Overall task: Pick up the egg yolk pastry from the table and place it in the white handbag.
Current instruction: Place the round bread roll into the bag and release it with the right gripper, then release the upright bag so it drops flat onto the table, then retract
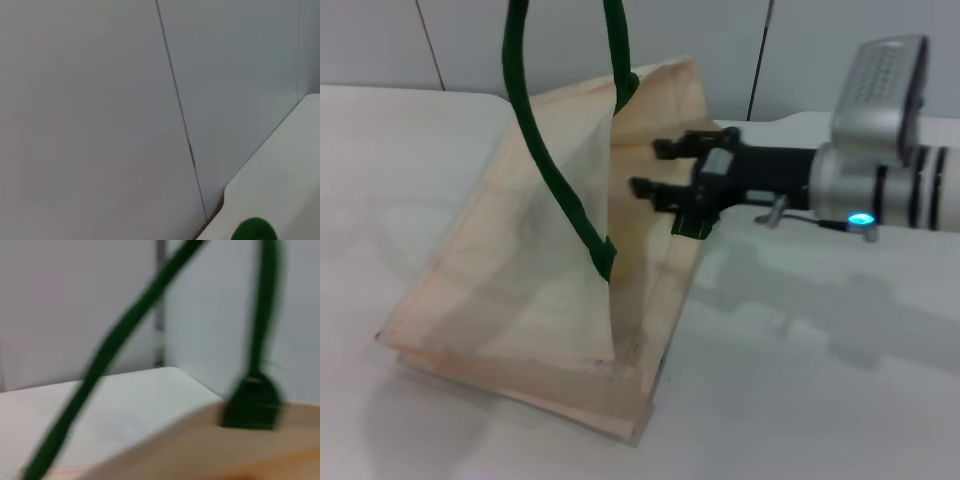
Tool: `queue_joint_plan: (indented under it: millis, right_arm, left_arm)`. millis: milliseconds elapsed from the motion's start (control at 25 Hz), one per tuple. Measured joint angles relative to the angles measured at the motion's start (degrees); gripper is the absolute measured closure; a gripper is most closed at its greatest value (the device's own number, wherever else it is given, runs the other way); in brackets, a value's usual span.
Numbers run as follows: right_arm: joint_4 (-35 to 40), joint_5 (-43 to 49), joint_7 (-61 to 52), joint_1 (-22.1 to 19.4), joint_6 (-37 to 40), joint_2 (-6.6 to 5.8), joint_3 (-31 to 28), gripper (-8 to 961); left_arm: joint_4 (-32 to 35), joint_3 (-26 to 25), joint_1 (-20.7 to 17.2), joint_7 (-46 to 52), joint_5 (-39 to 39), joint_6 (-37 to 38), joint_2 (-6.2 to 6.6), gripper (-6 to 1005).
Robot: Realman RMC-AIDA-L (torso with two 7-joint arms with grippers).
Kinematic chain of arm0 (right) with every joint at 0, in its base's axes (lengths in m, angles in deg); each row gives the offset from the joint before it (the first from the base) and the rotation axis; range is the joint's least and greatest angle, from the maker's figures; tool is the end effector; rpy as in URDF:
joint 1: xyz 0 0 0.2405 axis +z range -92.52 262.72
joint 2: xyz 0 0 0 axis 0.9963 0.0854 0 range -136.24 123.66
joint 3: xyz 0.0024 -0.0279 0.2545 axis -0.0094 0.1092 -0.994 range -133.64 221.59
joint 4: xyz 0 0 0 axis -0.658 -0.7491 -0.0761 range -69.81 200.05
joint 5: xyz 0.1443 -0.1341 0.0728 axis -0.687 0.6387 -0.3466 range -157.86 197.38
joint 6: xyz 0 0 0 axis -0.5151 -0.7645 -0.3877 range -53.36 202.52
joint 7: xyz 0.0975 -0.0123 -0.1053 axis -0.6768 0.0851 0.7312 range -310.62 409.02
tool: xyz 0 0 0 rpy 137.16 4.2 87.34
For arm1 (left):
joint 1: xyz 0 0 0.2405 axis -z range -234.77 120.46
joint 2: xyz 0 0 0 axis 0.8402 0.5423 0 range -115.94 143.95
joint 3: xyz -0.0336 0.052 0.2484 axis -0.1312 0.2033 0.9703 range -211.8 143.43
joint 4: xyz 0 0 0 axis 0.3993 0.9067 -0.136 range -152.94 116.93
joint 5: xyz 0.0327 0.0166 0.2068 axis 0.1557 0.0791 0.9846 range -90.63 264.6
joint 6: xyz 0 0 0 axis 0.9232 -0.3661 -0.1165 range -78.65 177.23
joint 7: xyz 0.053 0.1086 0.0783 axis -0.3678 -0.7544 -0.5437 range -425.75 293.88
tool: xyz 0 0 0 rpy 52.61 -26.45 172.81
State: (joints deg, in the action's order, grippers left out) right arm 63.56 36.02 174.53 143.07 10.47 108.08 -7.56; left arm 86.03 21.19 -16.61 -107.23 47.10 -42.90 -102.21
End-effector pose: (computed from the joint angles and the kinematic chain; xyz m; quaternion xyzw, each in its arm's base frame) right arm 0.1614 0.4100 -0.0768 -0.9560 0.0943 0.2303 0.1551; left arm -0.0766 0.3784 0.1487 -0.9160 -0.1607 -0.0377 0.3656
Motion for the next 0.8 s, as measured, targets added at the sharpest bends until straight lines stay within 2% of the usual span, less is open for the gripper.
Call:
queue_joint_plan:
  millis: [160,320,680,800]
  right_arm:
    - [0.46,-0.44,-2.1,-1.68,-1.16,-2.57,-0.56,339]
    - [0.54,-1.08,-2.5,-3.16,-2.9,-4.14,-1.45,339]
    - [1.12,-1.23,-3.61,-3.99,-3.3,-5.53,-2.61,340]
    - [1.14,-1.24,-4.25,-4.09,-3.3,-5.94,-2.61,341]
  left_arm:
    - [0.04,-0.02,-0.12,-0.2,0.08,0.0,0.06,877]
    - [0.04,-1.11,-0.12,-0.28,0.1,0.0,0.04,876]
    - [-0.86,-1.68,-0.21,-0.37,0.44,0.62,0.02,875]
    - [-1.5,-1.68,-0.21,-0.4,0.56,0.79,0.02,788]
